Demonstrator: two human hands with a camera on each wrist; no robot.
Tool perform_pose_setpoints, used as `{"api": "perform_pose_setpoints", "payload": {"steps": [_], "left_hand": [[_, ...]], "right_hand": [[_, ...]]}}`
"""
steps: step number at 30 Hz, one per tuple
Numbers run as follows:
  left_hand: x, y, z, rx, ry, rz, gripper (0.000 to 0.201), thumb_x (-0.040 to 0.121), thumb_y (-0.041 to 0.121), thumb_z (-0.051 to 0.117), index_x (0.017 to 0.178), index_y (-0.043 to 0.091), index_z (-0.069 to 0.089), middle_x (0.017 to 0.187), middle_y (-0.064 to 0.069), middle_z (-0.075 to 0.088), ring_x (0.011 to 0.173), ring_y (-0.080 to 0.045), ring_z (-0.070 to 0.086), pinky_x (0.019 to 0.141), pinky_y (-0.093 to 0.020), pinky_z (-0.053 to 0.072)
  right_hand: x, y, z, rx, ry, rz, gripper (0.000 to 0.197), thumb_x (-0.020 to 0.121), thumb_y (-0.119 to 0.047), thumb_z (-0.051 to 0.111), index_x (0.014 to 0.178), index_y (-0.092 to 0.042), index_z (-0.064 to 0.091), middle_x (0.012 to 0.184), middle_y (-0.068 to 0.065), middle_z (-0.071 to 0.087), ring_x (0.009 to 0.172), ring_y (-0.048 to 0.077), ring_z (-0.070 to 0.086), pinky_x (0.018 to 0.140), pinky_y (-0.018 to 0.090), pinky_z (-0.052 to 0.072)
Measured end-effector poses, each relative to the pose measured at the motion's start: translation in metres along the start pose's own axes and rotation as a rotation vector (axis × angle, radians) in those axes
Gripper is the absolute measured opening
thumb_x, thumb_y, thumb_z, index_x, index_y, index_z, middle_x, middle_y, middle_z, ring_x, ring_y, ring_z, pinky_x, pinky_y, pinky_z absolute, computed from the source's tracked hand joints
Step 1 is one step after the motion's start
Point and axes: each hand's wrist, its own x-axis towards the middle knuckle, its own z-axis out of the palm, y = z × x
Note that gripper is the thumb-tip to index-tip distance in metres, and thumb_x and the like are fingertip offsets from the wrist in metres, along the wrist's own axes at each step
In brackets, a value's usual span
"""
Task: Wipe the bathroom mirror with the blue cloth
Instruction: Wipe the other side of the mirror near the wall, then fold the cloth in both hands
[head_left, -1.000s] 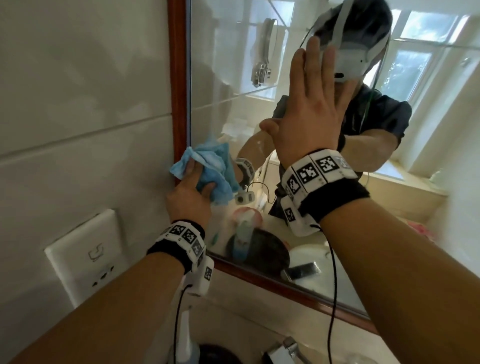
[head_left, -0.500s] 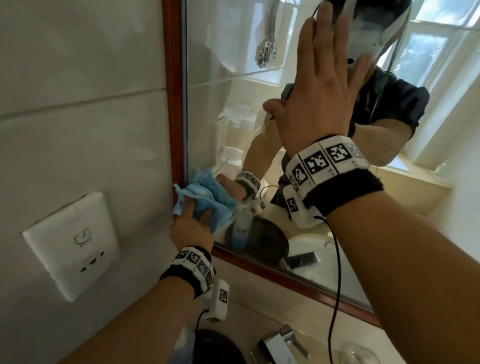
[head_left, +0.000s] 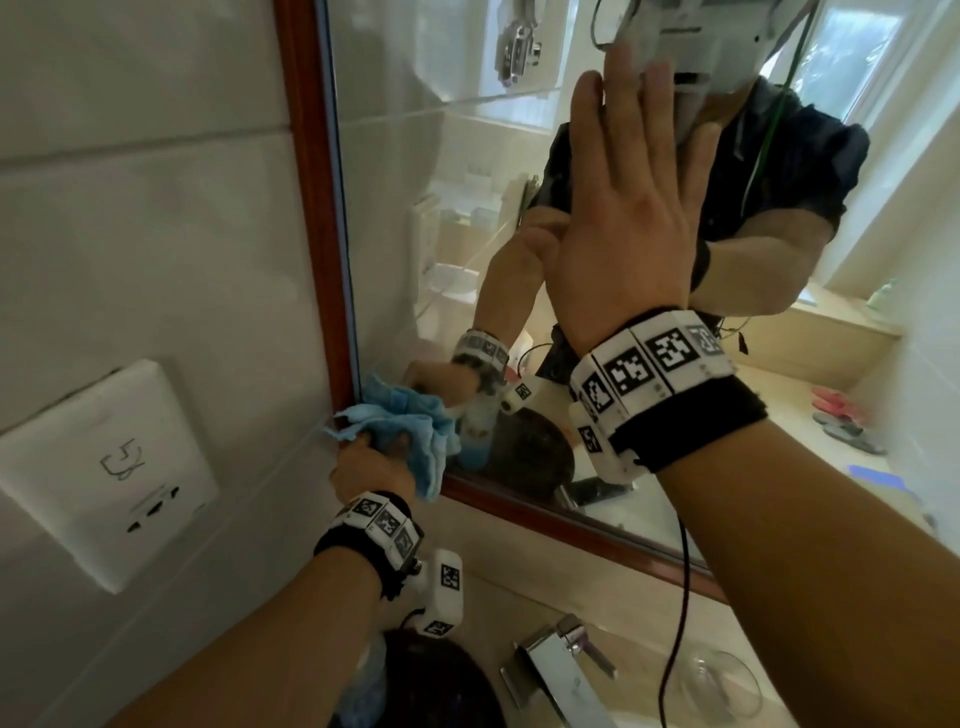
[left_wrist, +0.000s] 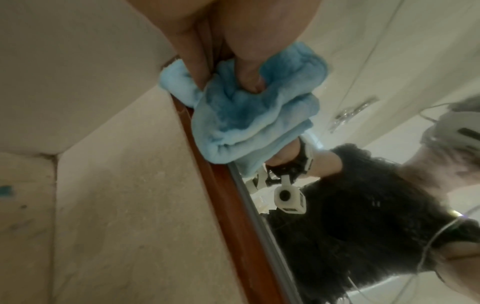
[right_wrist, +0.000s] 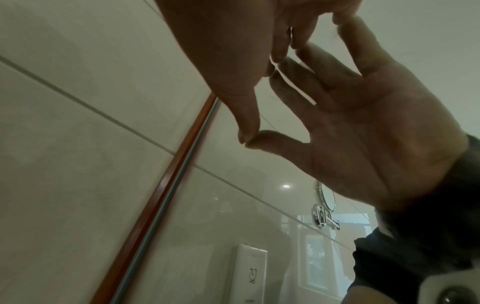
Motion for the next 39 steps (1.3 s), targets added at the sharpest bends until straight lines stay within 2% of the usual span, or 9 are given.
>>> {"api": "perform_pose_setpoints", "payload": {"steps": [3,7,11,14,21,27,34,36,39], "left_hand": [[-0.002,0.000,0.003,-0.024,0.005,0.002,0.031,0.094,0.021,0.059,0.119,0.004,0.066,0.119,-0.020,0.064,0.105,-0.040,0.062,0.088,-0.042,0.049],[-0.017,0.004,0.012,0.061,-0.066,-0.005,0.030,0.095,0.027,0.058,0.114,0.005,0.067,0.119,-0.018,0.064,0.106,-0.036,0.062,0.087,-0.038,0.048],[-0.034,0.010,0.021,0.124,-0.090,0.016,0.031,0.095,0.034,0.057,0.111,0.010,0.068,0.119,-0.014,0.064,0.106,-0.032,0.062,0.079,-0.033,0.045],[-0.051,0.015,0.032,0.158,-0.110,0.047,0.032,0.095,0.035,0.056,0.108,0.008,0.068,0.117,-0.015,0.066,0.105,-0.032,0.063,0.084,-0.033,0.048],[-0.090,0.028,0.050,0.218,-0.152,0.096,0.035,0.097,0.031,0.052,0.121,0.007,0.061,0.128,-0.014,0.060,0.118,-0.028,0.056,0.094,-0.034,0.045],[-0.121,0.038,0.062,0.021,-0.196,0.041,0.041,0.092,0.030,0.064,0.125,0.006,0.061,0.128,-0.015,0.061,0.116,-0.032,0.059,0.093,-0.036,0.046],[-0.134,0.032,0.057,-0.185,-0.318,0.053,0.034,0.084,0.033,0.073,0.105,0.006,0.072,0.108,-0.013,0.071,0.101,-0.033,0.066,0.082,-0.032,0.050],[-0.140,0.030,0.052,-0.279,-0.353,0.063,0.031,0.074,0.035,0.081,0.091,0.010,0.075,0.096,-0.010,0.075,0.091,-0.032,0.069,0.084,-0.038,0.056],[-0.148,0.029,0.042,-0.395,-0.385,0.096,0.031,0.070,0.038,0.083,0.086,0.013,0.074,0.086,-0.002,0.073,0.084,-0.024,0.068,0.075,-0.030,0.054]], "right_hand": [[-0.001,0.004,0.005,-0.024,0.028,-0.024,0.087,0.085,-0.053,0.052,0.153,-0.011,0.018,0.160,0.010,0.014,0.148,0.029,0.010,0.117,0.051,-0.003],[-0.001,0.015,0.008,-0.051,0.003,-0.093,0.085,0.086,-0.064,0.028,0.152,-0.011,0.022,0.160,0.011,0.018,0.147,0.030,0.013,0.111,0.032,-0.025],[-0.023,0.020,0.002,-0.043,-0.034,-0.069,0.077,0.088,-0.051,0.036,0.153,-0.014,0.017,0.161,0.006,0.011,0.149,0.026,0.007,0.116,0.040,-0.009],[-0.031,0.030,-0.003,-0.052,-0.075,-0.084,0.078,0.087,-0.055,0.023,0.154,-0.015,0.015,0.162,0.005,0.011,0.149,0.024,0.006,0.116,0.036,-0.013],[-0.059,0.058,-0.016,0.015,-0.103,-0.091,0.071,0.088,-0.027,0.046,0.153,-0.015,0.021,0.161,0.004,0.013,0.149,0.023,0.006,0.118,0.034,-0.007],[-0.082,0.075,-0.037,0.138,-0.215,-0.080,0.077,0.084,-0.050,0.016,0.152,-0.013,0.024,0.161,0.006,0.013,0.149,0.024,0.005,0.120,0.038,-0.002],[-0.127,0.083,-0.038,0.243,-0.180,-0.066,0.042,0.081,-0.015,0.068,0.122,-0.010,0.061,0.132,0.010,0.057,0.126,0.028,0.049,0.105,0.043,0.041],[-0.141,0.085,-0.046,0.301,-0.314,-0.043,0.035,0.082,-0.017,0.068,0.117,-0.014,0.063,0.112,0.005,0.065,0.098,0.027,0.063,0.081,0.036,0.052],[-0.162,0.086,-0.055,0.336,-0.602,0.025,0.046,0.087,-0.034,0.063,0.130,-0.023,0.050,0.116,0.000,0.061,0.097,0.023,0.061,0.081,0.036,0.052]]}}
